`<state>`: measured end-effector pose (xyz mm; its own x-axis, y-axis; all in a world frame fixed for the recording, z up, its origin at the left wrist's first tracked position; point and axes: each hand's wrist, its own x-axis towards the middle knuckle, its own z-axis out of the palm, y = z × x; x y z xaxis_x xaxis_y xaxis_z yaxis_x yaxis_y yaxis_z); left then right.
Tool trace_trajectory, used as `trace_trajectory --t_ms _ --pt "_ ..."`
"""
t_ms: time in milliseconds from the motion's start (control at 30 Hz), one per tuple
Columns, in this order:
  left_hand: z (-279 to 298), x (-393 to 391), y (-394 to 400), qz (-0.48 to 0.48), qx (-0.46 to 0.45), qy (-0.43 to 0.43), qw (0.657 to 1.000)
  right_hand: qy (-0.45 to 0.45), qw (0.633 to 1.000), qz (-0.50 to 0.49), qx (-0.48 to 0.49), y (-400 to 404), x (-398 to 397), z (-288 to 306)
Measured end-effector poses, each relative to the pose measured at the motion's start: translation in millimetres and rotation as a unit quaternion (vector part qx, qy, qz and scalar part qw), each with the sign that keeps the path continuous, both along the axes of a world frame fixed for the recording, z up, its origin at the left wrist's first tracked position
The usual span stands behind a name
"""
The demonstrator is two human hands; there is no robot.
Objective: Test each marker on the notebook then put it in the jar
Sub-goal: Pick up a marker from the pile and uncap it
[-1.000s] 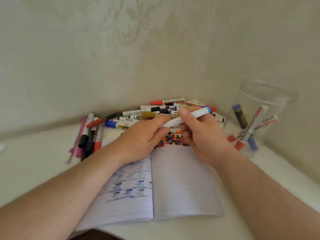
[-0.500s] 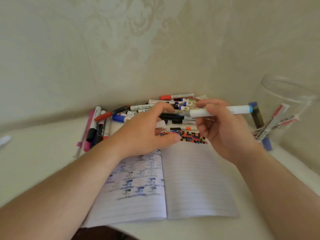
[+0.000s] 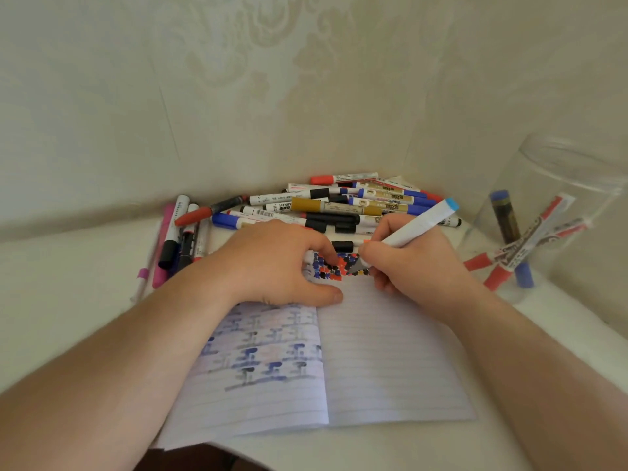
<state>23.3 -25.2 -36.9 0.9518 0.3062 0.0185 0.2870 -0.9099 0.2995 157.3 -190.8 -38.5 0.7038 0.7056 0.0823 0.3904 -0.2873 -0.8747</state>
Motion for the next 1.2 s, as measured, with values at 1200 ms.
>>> trace_trajectory --t_ms 1200 --pt "4.6 -2.0 -3.3 0.01 -0.012 0.008 1.0 -0.036 0.999 -0.002 -0.024 3.8 -4.4 -5.6"
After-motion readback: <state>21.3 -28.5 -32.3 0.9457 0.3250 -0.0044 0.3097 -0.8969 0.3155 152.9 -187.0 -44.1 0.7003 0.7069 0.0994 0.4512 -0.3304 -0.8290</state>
